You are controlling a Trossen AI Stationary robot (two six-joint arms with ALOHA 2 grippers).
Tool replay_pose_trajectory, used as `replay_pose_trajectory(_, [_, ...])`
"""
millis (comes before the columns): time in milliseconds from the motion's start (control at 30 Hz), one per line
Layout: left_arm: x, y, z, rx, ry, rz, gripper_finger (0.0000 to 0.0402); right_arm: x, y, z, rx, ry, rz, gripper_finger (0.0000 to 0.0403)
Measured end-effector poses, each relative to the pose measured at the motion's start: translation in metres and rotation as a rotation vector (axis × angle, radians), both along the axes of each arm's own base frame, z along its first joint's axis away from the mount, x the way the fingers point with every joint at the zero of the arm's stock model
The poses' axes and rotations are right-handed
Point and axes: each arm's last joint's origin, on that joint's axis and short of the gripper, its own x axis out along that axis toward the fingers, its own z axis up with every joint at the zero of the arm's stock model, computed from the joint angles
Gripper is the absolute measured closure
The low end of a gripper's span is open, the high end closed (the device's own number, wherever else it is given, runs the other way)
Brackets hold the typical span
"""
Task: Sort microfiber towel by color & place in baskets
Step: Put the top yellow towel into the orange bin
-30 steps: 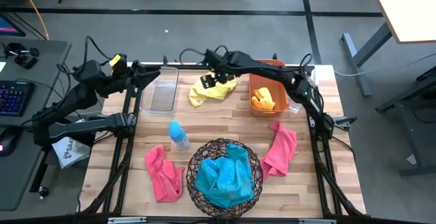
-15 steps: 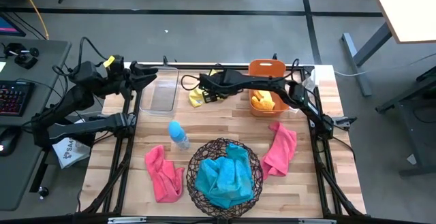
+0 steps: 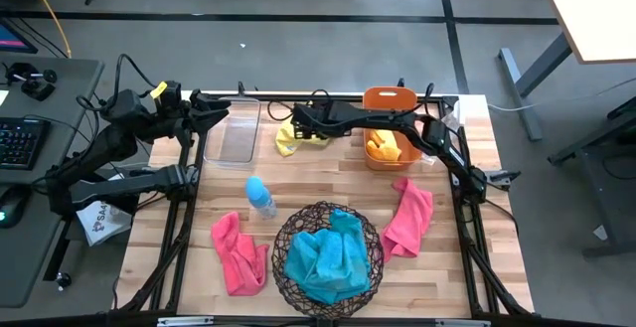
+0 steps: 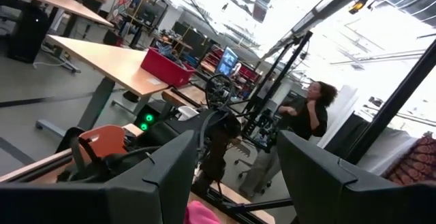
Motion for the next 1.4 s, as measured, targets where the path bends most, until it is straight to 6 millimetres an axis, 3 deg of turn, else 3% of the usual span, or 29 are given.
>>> replay_pose_trajectory(200, [0.0, 0.0, 0.0, 0.0, -0.001, 0.004, 0.0207, -0.007, -0.001, -0.005, -0.053, 0.055, -0.087, 0.0133])
replay_pose_trajectory(467, [0.0, 0.0, 0.0, -0.001, -0.001, 0.005, 0.0207, -0.02, -0.007, -0.044, 0.018, 0.046, -0.191, 0.0133])
replay_pose_trajectory(667, [0.0, 0.0, 0.0, -0.001, -0.001, 0.005, 0.0207, -0.027, -0.003, -0.063, 0.079, 0.043, -0.144, 0.0134])
replay_pose_trajectory(767, [0.0, 0.0, 0.0, -0.004, -0.002, 0.005, 0.0207, -0.029, 0.005, -0.068, 0.081, 0.088, -0.099, 0.0157])
replay_pose_trajectory(867, [0.0, 0.0, 0.0, -0.004, -0.002, 0.004, 0.0207, -0.028, 0.015, -0.067, 0.077, 0.151, 0.015, 0.0221])
replay_pose_trajectory(1033, [0.0, 0.0, 0.0, -0.003, -0.003, 0.007, 0.0207, -0.028, 0.04, -0.052, 0.062, 0.234, 0.208, 0.0376])
replay_pose_trajectory(1133, [0.0, 0.0, 0.0, -0.003, -0.004, 0.009, 0.0207, -0.029, 0.049, -0.033, 0.044, 0.208, 0.284, 0.0382])
replay_pose_trajectory(1300, [0.0, 0.001, 0.001, -0.005, -0.005, 0.025, 0.0207, -0.045, 0.052, 0.047, -0.116, 0.09, 0.377, 0.0397])
replay_pose_trajectory(1400, [-0.001, 0.002, 0.001, -0.023, -0.012, 0.066, 0.0207, -0.069, 0.052, 0.101, -0.253, 0.04, 0.363, 0.0395])
